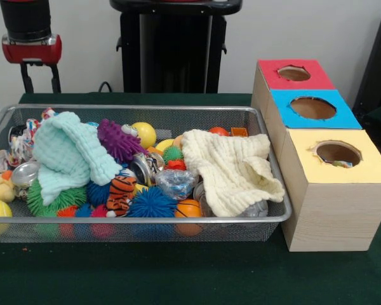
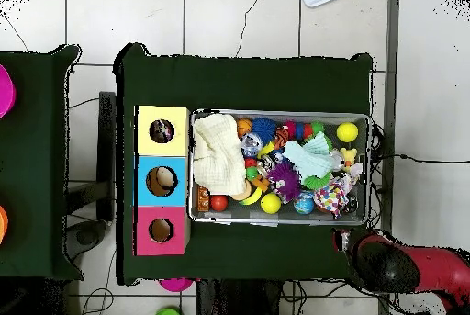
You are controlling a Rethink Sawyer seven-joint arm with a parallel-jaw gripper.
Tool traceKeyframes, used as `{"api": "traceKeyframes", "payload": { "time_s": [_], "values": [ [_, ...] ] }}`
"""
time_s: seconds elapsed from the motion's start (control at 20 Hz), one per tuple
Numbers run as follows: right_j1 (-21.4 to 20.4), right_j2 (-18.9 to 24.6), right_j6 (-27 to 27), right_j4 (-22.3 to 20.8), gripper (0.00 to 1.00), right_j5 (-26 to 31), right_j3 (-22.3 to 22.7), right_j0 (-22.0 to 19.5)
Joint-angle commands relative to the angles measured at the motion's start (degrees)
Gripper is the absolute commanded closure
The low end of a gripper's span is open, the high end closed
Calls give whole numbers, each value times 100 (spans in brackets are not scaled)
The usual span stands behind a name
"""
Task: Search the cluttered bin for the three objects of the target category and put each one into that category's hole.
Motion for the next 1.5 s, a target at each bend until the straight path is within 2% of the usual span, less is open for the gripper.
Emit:
{"api": "traceKeyframes", "payload": {
  "time_s": [0.05,0.7,1.1,1.5],
  "values": [
    [296,210,-1274,-313,0,175,-567,264],
    [359,264,-1247,-217,0,75,-646,278],
    [585,426,-1631,-119,0,267,-957,217],
    [751,484,-1753,-87,0,393,-1252,293]
  ]
}}
